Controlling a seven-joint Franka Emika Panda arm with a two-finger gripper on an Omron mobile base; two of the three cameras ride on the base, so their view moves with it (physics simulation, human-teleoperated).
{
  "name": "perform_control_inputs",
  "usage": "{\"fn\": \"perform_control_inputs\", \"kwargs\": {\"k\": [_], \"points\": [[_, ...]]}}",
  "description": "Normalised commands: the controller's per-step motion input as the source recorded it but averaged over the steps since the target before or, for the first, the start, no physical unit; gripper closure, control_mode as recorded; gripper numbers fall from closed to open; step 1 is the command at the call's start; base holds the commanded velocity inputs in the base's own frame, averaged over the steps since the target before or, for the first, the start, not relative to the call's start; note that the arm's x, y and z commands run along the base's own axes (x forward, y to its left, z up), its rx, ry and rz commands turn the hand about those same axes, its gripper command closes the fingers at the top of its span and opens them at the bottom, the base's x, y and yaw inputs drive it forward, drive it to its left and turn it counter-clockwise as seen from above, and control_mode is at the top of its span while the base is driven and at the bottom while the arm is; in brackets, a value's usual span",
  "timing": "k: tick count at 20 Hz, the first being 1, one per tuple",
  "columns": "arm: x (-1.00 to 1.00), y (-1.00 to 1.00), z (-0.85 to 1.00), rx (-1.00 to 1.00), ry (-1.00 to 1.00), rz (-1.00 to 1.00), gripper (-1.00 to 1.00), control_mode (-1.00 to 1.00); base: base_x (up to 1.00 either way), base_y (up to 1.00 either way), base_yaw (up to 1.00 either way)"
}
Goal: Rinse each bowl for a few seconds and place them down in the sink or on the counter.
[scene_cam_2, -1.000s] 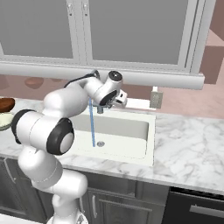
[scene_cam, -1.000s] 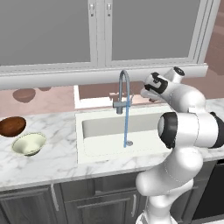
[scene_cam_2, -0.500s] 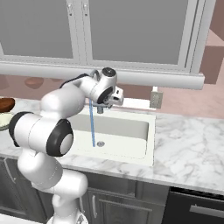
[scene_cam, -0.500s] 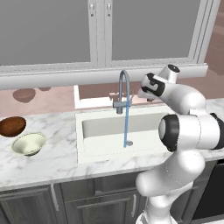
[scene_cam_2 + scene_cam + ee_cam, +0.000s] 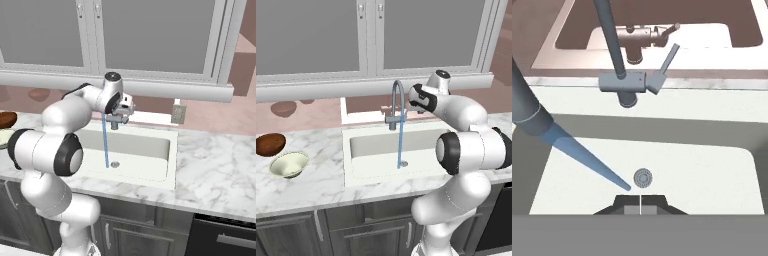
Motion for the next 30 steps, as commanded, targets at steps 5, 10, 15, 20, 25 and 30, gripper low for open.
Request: {"fn": "perform_control_inputs", "kwargs": {"k": [5,10,15,20,25,30], "points": [[0.05,0.3,0.07,-0.08,0.0,0.03,1.0,-1.0,0.0,0.0,0.0],[0.0,0.27,0.13,-0.08,0.0,0.03,1.0,-1.0,0.0,0.0,0.0],[0.0,0.27,0.06,-0.05,0.0,0.02,1.0,1.0,0.0,0.08,0.01],[0.0,0.0,0.0,0.0,0.0,0.0,1.0,1.0,0.0,0.46,0.02],[0.0,0.0,0.0,0.0,0.0,0.0,1.0,1.0,0.0,0.77,0.0],[0.0,0.0,0.0,0.0,0.0,0.0,1.0,1.0,0.0,0.58,0.0]]}}
